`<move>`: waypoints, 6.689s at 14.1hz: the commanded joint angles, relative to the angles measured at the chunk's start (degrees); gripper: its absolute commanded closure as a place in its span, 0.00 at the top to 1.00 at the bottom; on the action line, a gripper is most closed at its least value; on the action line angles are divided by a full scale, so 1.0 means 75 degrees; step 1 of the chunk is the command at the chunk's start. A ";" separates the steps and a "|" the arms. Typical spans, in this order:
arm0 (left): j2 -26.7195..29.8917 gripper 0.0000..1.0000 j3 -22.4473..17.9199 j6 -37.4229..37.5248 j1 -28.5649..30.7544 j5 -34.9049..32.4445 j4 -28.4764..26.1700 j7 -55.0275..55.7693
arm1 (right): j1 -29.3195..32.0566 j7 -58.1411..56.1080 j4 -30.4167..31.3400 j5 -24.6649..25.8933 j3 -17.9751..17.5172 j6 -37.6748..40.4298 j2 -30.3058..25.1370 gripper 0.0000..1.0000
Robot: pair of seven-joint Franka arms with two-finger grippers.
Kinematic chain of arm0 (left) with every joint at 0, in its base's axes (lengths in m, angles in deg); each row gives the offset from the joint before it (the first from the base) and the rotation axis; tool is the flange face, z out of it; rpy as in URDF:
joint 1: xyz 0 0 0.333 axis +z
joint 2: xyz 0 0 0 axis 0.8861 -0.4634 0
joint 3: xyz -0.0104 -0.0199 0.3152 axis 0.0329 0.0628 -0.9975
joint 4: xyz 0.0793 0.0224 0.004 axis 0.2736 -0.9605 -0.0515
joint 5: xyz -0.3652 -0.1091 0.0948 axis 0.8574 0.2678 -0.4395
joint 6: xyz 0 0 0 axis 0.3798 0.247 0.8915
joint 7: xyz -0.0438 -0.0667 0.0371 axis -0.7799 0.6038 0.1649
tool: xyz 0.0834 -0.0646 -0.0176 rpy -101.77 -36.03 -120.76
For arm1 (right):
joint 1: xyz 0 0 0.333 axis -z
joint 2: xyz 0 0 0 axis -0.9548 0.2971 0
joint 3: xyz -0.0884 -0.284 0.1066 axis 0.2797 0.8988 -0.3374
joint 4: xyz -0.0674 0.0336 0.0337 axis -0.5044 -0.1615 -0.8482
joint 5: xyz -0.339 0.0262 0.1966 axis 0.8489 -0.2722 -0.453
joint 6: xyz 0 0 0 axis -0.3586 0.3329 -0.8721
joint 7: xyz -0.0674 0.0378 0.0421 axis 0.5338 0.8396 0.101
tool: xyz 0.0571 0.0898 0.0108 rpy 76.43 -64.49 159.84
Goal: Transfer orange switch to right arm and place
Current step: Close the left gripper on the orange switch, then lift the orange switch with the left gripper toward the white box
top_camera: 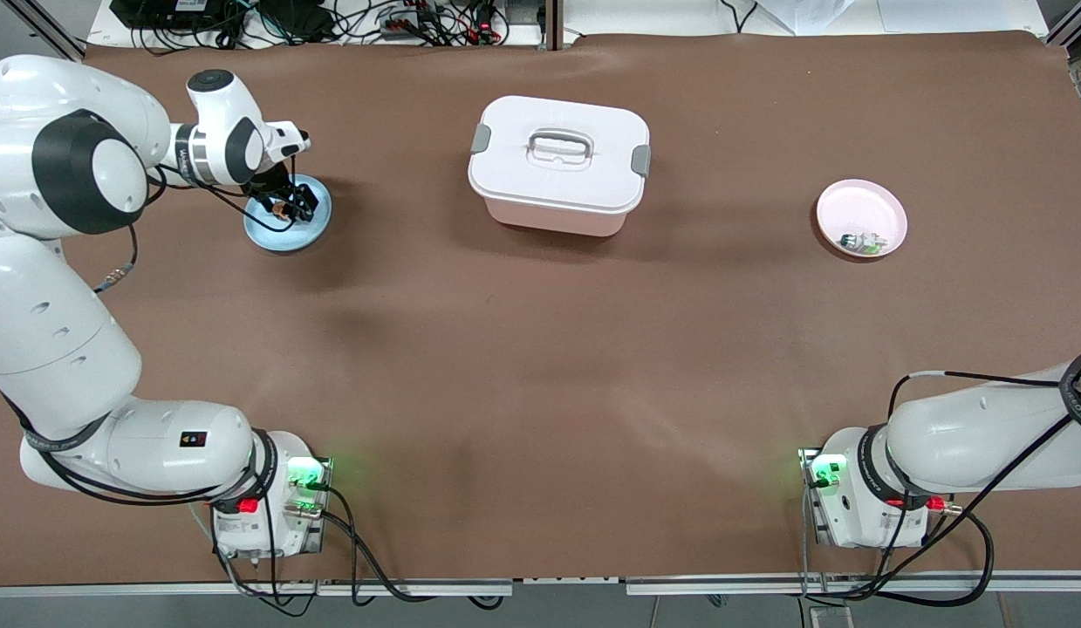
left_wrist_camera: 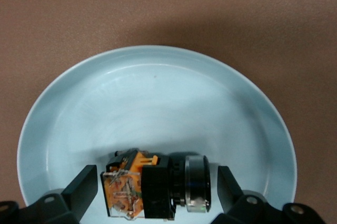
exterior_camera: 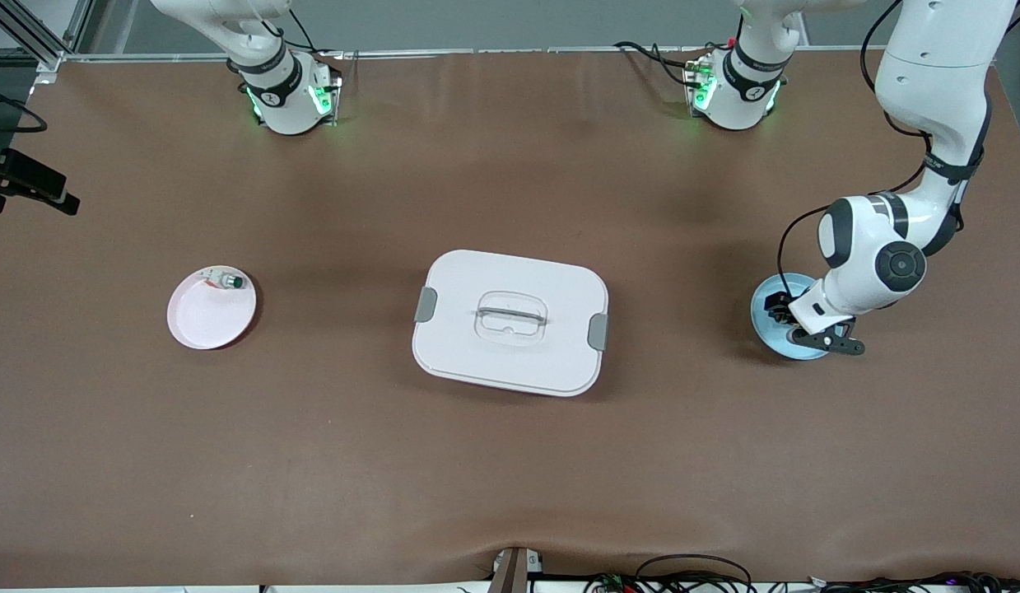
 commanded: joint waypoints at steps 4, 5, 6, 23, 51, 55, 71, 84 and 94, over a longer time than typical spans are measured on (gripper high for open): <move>-0.0006 1.00 0.0060 -0.0119 0.0099 -0.0092 -0.0037 -0.0131 | 0.0094 -0.0088 0.0063 -0.0066 -0.0027 0.0006 -0.0139 1.00; -0.0006 0.97 0.0060 -0.0119 0.0099 -0.0092 -0.0037 -0.0131 | 0.0106 -0.0088 0.0063 -0.0066 -0.0027 0.0018 -0.0139 1.00; -0.0006 0.90 0.0060 -0.0119 0.0122 -0.0080 -0.0037 -0.0131 | 0.0141 -0.0088 0.0063 -0.0066 -0.0027 0.0018 -0.0139 1.00; 0.0087 0.43 0.0060 -0.0096 0.0134 -0.0068 -0.0095 -0.0049 | 0.0282 -0.0099 0.0063 -0.0089 -0.0051 0.0006 -0.0127 1.00; 0.0814 0.44 0.0153 0.1427 0.0064 0.0014 0.0561 0.0360 | 0.0282 -0.0099 0.0063 -0.0077 -0.0062 0.0006 -0.0127 1.00; 0.0907 0.43 0.0236 0.2152 0.0076 0.0025 0.0970 0.0828 | 0.0282 -0.0088 0.0063 -0.0089 -0.0051 0.0006 -0.0127 1.00; 0.1774 0.43 0.0481 0.5599 0.0076 0.0997 0.2389 0.1555 | 0.0024 -0.0111 0.0063 0.0016 -0.0133 0.0006 -0.0139 1.00; 0.2419 0.43 0.0681 0.6069 0.0076 0.1747 0.2377 0.2446 | 0.0047 -0.0088 0.0063 0.0005 -0.0086 0.0006 -0.0127 1.00; 0.2993 0.43 0.0833 0.6596 0.0087 0.2263 0.2389 0.3723 | 0.0059 -0.0006 -0.0054 0.0063 -0.0062 0.0006 -0.0068 1.00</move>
